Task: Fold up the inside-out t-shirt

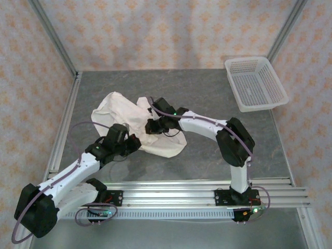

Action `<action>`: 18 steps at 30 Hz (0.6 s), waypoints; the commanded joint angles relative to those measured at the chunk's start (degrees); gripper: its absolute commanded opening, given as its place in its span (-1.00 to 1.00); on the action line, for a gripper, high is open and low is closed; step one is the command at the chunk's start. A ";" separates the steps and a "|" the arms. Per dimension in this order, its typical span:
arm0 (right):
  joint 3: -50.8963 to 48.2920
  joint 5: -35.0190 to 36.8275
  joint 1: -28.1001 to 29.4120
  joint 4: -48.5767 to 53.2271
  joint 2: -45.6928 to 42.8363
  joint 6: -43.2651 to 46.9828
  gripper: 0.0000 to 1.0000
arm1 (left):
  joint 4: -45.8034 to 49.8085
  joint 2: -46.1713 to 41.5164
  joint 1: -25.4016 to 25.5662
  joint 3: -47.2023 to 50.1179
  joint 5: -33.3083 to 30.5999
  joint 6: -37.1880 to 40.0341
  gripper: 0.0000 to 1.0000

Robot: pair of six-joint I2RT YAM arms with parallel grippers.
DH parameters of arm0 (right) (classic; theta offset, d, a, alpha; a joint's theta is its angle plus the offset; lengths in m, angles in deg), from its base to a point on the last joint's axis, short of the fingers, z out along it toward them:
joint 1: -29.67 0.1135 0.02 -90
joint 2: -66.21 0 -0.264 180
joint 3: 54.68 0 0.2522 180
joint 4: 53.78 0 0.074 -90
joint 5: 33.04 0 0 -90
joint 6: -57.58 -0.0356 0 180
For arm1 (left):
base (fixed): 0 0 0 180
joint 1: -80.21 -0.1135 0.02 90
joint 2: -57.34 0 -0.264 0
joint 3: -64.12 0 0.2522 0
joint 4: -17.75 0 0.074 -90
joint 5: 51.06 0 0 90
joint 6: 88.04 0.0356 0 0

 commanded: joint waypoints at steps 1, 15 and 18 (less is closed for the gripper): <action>-2.07 0.07 -2.67 -4.25 -4.79 -4.04 -1.00 | 9.24 -1.42 -0.31 -0.09 -8.14 -3.10 -1.00; -31.33 -12.14 -11.54 -33.87 -27.39 -18.75 -1.00 | 8.88 -7.37 -2.83 4.11 -3.58 -1.39 0.18; -31.70 -12.96 -11.32 -30.56 -27.86 -16.48 -1.00 | 11.59 -6.45 -3.76 -2.13 -4.64 2.34 0.40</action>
